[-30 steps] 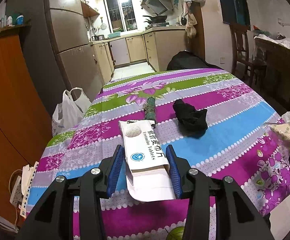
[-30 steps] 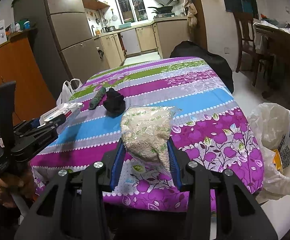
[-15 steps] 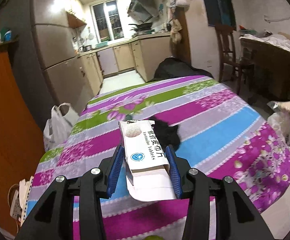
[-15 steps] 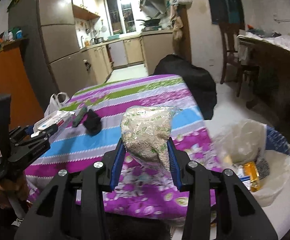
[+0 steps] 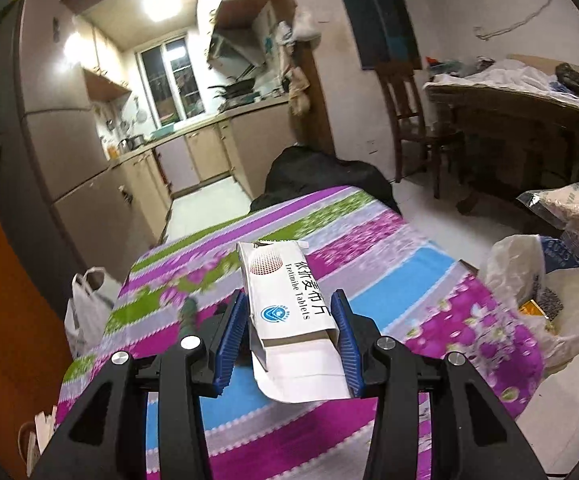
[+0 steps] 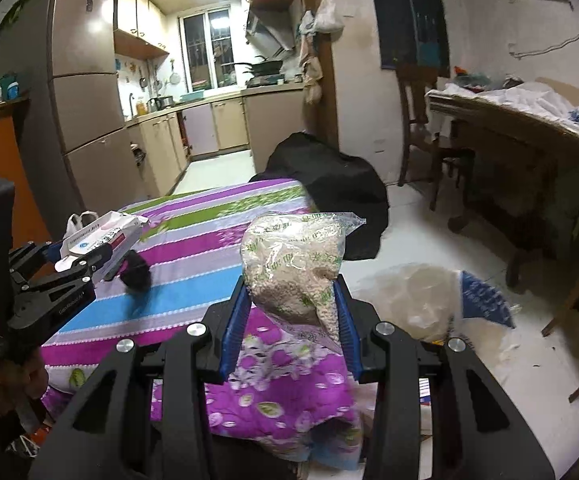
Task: Collect trash
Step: 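Lift the wipes pack and clear bag and carry both over the trash bag, then open both tools to drop the wipes pack and clear bag into the bag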
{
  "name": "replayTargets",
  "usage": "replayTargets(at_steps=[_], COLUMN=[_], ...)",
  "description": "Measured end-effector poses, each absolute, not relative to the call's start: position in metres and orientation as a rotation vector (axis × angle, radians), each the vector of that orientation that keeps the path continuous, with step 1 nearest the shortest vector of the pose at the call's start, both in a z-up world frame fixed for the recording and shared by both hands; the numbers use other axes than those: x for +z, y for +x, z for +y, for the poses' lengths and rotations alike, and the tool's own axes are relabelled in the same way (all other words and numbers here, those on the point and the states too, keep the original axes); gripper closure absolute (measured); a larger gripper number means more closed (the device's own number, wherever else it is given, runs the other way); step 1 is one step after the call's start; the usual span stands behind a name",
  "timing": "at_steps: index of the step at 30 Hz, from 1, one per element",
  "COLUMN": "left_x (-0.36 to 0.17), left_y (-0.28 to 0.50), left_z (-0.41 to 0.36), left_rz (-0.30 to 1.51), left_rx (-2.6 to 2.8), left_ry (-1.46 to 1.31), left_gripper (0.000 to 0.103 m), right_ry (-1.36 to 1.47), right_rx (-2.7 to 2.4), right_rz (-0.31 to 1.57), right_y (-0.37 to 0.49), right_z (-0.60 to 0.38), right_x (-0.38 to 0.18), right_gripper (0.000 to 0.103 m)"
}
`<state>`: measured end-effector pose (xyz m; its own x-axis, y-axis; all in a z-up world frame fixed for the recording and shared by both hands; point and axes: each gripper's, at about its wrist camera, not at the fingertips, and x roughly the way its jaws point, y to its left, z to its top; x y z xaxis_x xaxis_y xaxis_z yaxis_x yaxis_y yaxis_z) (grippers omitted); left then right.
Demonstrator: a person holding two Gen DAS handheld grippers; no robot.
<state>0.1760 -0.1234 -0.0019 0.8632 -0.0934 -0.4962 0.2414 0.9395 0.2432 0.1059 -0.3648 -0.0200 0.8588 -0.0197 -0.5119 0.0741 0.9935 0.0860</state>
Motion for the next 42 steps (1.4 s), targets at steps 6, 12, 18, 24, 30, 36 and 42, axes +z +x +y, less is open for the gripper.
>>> replayTargets(at_steps=[6,12,18,24,30,36,42], left_x=[0.006,0.013,0.018,0.016,0.006,-0.002,0.001], left_y=[0.170,0.164,0.161,0.159,0.160,0.182,0.207], left_z=[-0.157,-0.188,-0.226,-0.273,-0.320,-0.359,-0.396], left_rz=[0.472,0.442,0.430,0.449,0.465,0.502,0.558], left_rx=[-0.233,-0.282,-0.345,-0.438,-0.508,-0.590,-0.674], left_ry=[0.340,0.372,0.399,0.408,0.446,0.492,0.487], left_gripper=[0.058,0.058,0.058,0.058,0.058,0.058,0.058], right_ry=[0.068,0.034,0.008,-0.024,-0.078,-0.095,-0.061], right_rx=[-0.096,-0.136,-0.197,-0.247,-0.278,-0.321,-0.324], right_rz=[0.519,0.515,0.530,0.541,0.593,0.678,0.771], right_y=[0.097,0.089,0.083,0.076,0.080,0.092,0.105], right_z=[-0.381,-0.401,-0.426,-0.446,-0.461,-0.491,-0.520], right_x=[-0.011,-0.003,0.000,0.002,-0.002,0.000,0.007], right_gripper=[0.064,0.064,0.064,0.064,0.064,0.064,0.064])
